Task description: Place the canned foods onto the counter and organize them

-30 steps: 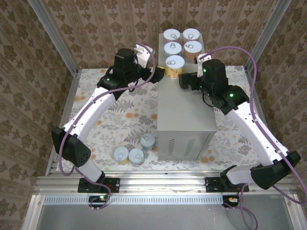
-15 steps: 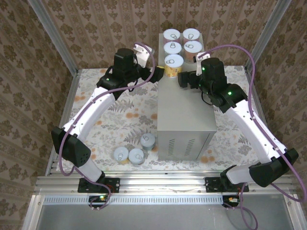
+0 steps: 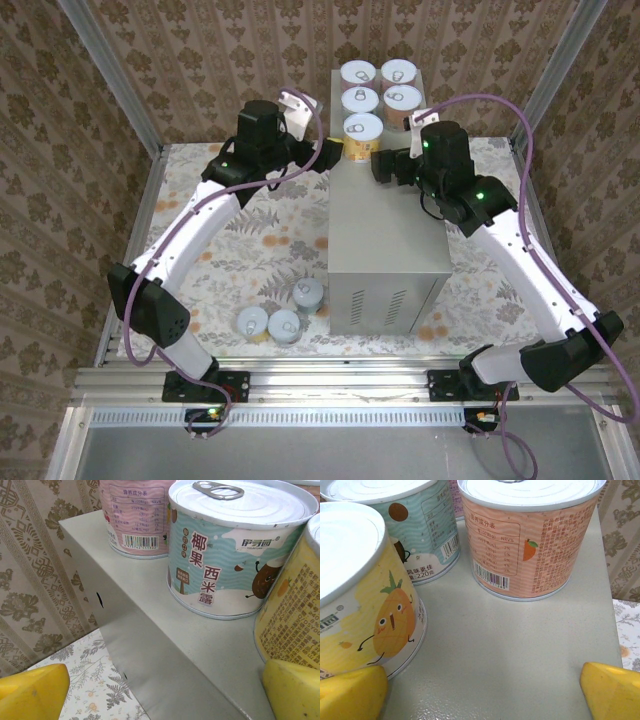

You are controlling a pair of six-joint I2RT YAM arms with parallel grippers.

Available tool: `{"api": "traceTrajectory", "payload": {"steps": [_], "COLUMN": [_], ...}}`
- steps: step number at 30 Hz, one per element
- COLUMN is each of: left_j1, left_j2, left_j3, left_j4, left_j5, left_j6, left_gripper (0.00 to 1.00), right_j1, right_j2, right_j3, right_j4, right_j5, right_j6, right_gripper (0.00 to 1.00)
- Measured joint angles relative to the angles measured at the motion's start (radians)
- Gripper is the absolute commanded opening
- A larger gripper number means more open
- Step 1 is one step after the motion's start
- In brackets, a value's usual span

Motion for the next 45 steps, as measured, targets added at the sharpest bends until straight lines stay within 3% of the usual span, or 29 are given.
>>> {"api": "traceTrajectory", "payload": {"steps": [23,39,45], "left_j1": [0.006,0.013,-0.014], "left_j2": [-0.060,-0.522,-0.620], "left_j3": [-0.034,-0.400,-0.572], "left_j4": [-0.053,-0.272,-0.349], "left_j5": [-0.053,-0.158,-0.183], "left_j6": [-0.004,-0.044,-0.111], "left_gripper": [1.00,1.00,1.00], "right_j1": [-0.007,0.000,0.082], "right_j2": [-0.027,-0.255,-0.365], "right_j3": [-0.030,-0.077,-0.069], "right_j4": [0.018,-0.158,-0.272], "right_j5": [-0.021,-0.059,-0.056], "right_j6": [-0.009,-0.039,-0.073], "right_gripper": [1.00,1.00,1.00]}}
